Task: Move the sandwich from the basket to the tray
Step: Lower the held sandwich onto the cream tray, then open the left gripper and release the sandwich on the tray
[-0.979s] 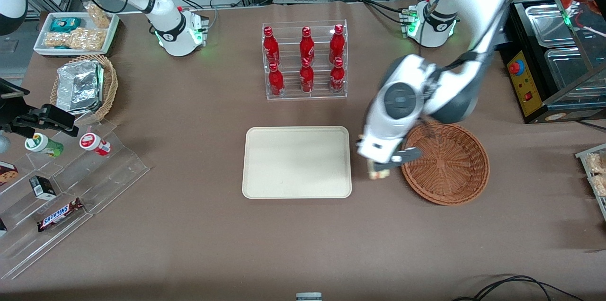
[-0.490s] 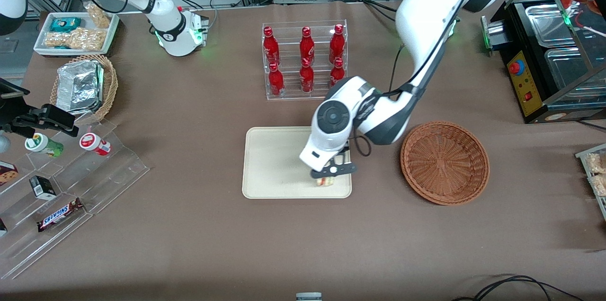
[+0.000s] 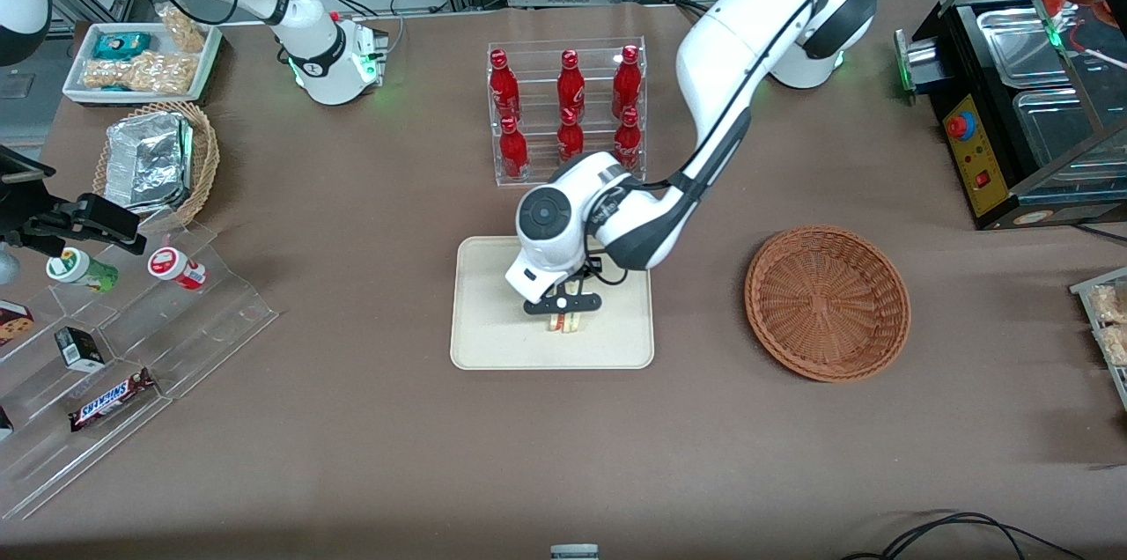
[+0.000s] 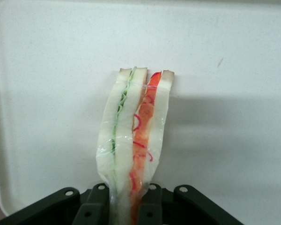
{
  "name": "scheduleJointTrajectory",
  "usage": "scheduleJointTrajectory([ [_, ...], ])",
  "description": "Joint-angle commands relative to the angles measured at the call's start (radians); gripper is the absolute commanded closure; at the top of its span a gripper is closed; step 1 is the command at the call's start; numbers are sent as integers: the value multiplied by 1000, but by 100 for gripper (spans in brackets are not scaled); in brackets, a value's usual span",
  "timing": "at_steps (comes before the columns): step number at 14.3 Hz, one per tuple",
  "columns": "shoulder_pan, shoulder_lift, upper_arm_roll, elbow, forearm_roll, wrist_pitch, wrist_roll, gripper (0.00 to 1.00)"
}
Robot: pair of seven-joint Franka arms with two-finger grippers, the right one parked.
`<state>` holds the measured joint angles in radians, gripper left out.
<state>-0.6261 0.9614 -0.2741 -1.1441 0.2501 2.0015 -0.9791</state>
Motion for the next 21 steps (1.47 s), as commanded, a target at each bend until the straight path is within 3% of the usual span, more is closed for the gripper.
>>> scheduleJointTrajectory([
  [1,-21,34,12,55,44,28,-70,87],
  [2,-23,34,10,55,44,31,-76,87],
  [4,-32,33,12,57,44,33,-78,75],
  [5,-30,30,12,57,44,31,-81,54],
  [6,-30,25,13,57,44,31,-105,24],
  [7,-30,19,15,57,49,28,-131,0],
  [12,-18,-137,79,55,41,-117,-144,0],
  [15,72,-249,70,49,31,-208,-136,0],
  [16,101,-291,72,46,-10,-236,-110,0],
  [19,234,-397,73,46,-103,-390,64,0],
  [21,331,-449,73,40,-109,-493,166,0],
])
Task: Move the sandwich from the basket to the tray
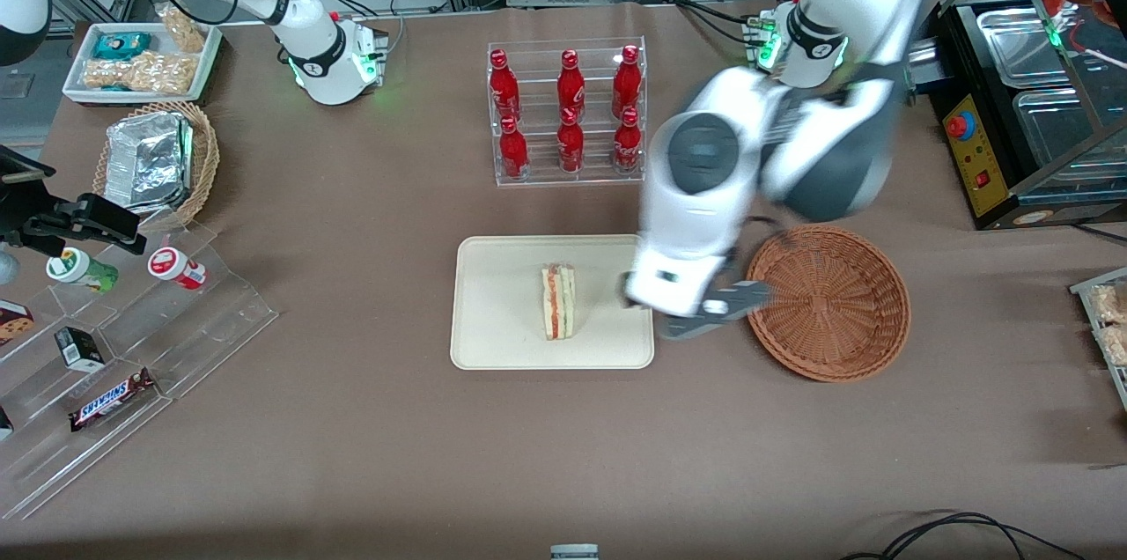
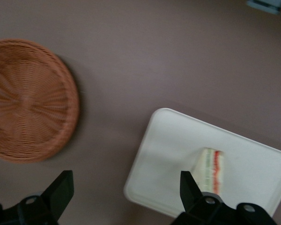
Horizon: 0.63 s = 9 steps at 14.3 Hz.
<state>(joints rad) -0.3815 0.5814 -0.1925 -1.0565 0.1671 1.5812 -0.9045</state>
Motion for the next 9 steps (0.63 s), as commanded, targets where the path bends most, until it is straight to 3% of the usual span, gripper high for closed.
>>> scheduleJointTrajectory([
  [1,131,-89,-8,-53,-26,-117,143,0],
  [5,344,-149,-8,-54,-77,-246,428,0],
  [9,510,-175,-8,-53,-77,-299,639,0],
])
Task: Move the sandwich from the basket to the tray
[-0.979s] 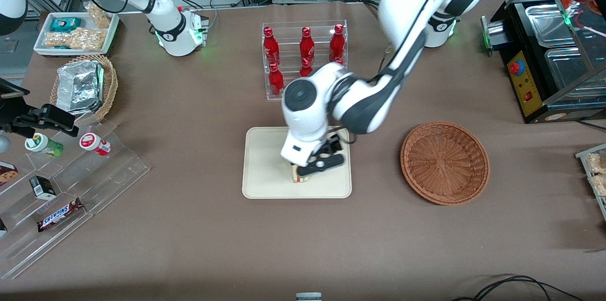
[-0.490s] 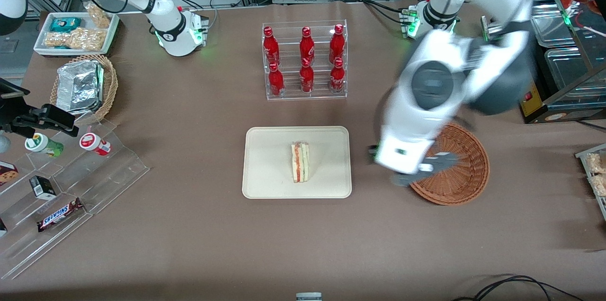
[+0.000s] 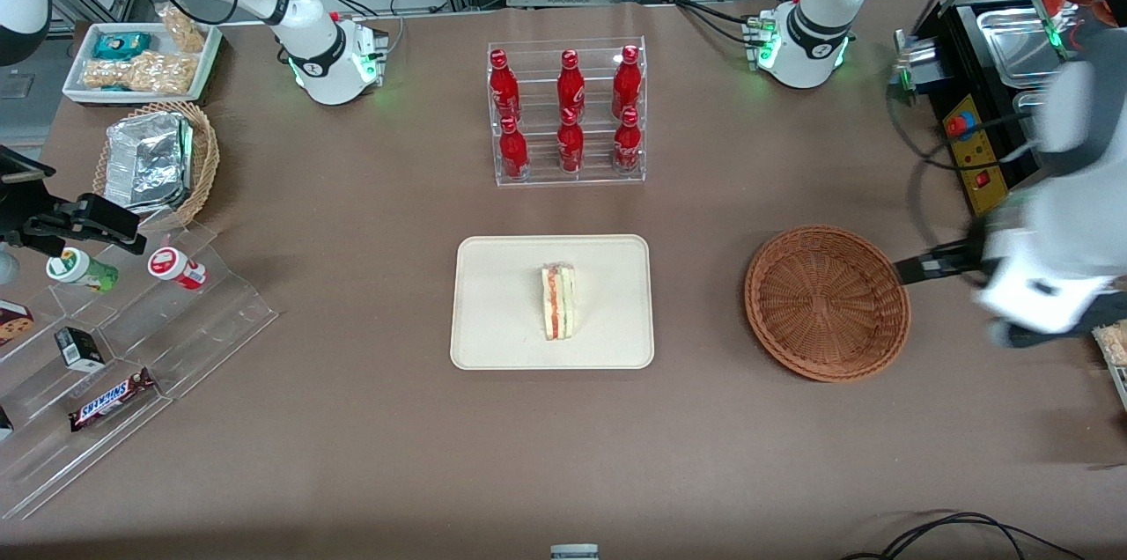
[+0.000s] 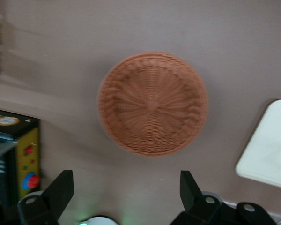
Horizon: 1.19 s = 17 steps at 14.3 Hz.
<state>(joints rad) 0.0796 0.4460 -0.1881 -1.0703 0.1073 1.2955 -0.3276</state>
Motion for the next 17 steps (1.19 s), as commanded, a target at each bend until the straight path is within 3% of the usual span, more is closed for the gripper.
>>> scheduleJointTrajectory([
  [1,52,-49,-10,-40,-9,-24,67,0],
  [6,103,-99,-23,-77,-15,-61,65,0],
  [10,146,-326,-70,-353,-15,11,70,0],
  [14,140,-351,-73,-289,-24,-50,61,0],
  [17,154,-380,-76,-292,-80,-58,71,0],
])
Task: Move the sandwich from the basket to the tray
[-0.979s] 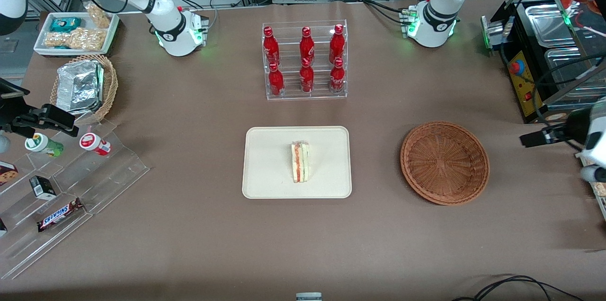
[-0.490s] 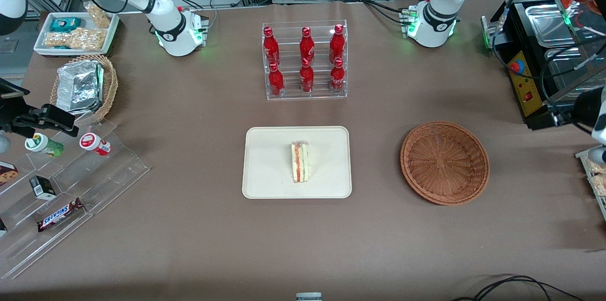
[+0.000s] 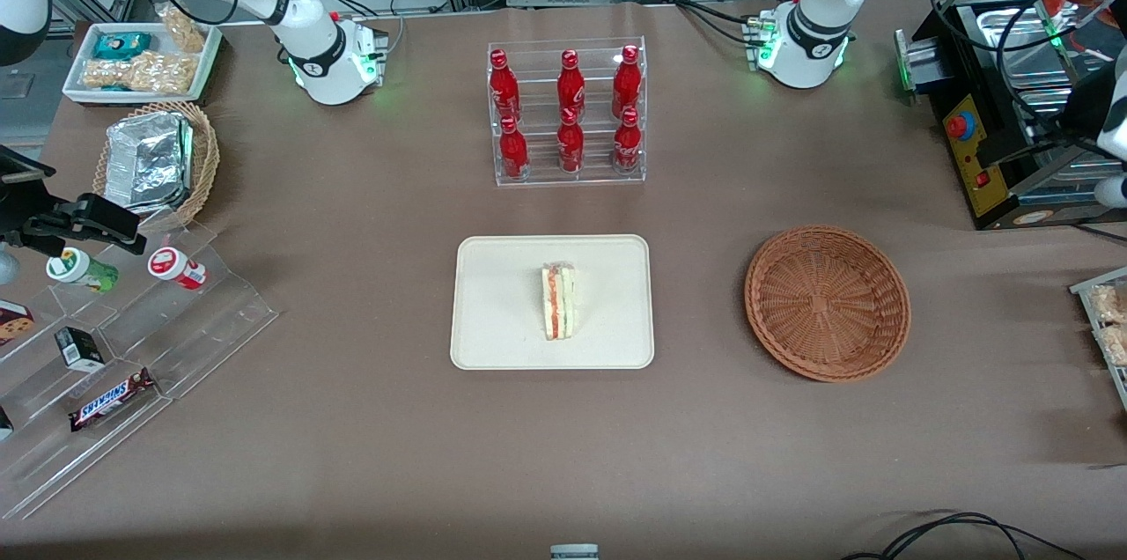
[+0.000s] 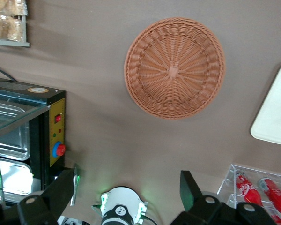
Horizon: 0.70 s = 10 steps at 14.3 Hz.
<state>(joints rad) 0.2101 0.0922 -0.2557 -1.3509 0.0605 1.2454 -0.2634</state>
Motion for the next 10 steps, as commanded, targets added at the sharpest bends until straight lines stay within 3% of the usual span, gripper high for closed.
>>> scheduleJointTrajectory([
  [1,20,-37,-8,-23,-37,-9,-5,0],
  [10,-4,-106,-8,-85,-4,-38,-4,0],
])
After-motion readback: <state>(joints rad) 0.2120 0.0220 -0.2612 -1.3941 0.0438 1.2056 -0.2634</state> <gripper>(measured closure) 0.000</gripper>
